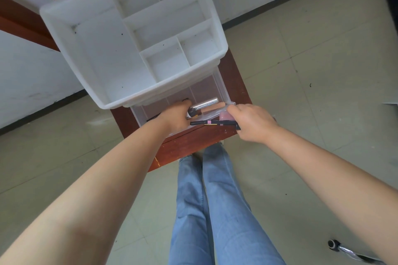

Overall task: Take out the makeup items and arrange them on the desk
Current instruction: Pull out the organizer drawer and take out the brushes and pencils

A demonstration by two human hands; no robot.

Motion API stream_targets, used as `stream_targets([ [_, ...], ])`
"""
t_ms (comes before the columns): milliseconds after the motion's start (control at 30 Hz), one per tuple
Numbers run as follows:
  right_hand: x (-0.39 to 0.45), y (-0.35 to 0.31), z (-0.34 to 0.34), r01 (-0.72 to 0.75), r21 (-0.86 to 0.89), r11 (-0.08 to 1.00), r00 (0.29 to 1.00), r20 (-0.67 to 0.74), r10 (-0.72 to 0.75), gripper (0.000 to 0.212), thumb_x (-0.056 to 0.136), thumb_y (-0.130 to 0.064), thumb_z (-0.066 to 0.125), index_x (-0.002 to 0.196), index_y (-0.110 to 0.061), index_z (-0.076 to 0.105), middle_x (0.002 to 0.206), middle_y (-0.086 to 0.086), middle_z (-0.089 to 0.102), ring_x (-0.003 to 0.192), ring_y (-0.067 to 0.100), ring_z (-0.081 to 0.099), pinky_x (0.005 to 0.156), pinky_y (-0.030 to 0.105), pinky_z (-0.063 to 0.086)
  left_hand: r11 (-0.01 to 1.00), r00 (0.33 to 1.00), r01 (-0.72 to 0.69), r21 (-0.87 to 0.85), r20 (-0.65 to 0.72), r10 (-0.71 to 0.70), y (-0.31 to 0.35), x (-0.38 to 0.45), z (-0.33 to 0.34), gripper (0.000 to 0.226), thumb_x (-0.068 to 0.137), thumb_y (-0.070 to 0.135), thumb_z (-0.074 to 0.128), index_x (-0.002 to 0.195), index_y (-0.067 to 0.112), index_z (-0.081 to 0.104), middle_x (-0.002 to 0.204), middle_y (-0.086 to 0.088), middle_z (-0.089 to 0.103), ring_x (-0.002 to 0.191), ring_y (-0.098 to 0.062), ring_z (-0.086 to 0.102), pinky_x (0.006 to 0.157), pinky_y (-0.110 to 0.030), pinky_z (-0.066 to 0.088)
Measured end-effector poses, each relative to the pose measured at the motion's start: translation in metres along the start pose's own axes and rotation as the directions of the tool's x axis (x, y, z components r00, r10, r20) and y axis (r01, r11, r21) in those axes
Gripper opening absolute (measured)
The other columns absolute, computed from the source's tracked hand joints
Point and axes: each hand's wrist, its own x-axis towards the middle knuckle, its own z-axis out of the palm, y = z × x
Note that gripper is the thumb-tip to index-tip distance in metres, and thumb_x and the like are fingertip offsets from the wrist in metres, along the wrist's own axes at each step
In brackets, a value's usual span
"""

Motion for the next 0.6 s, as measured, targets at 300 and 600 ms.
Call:
stream_targets([
  [300, 0.0, 0.0, 0.0, -0.011, 0.032, 0.999, 1.0, -0.018, 0.012, 0.033, 0.076, -0.005, 0.053, 0.108, -0.004, 0.047, 0.104, 0.018, 0.058, 0.095, 0.035, 0.055, 0.062, 0.032, 0.03, 0.965, 0.942, 0.115, 0.236, -0.335, -0.03, 0.0, -0.014, 0.01, 0.021, 0.084, 0.014, 0.056, 0.1, 0.001, 0.054, 0.117, -0.017, 0.045, 0.112, -0.034, 0.037, 0.082, -0.041, 0.039],
  [600, -0.001, -0.003, 0.001, -0.031, 0.035, 0.999, 0.998, -0.051, 0.033, 0.03, 0.076, -0.003, 0.053, 0.105, -0.002, 0.047, 0.099, 0.019, 0.058, 0.092, 0.035, 0.054, 0.061, 0.032, 0.027, 0.982, 0.954, 0.164, 0.088, -0.269, -0.135, -0.006, -0.01, 0.003, 0.024, 0.088, 0.025, 0.054, 0.102, 0.006, 0.055, 0.102, -0.018, 0.056, 0.092, -0.033, 0.052, 0.067, -0.035, 0.041],
])
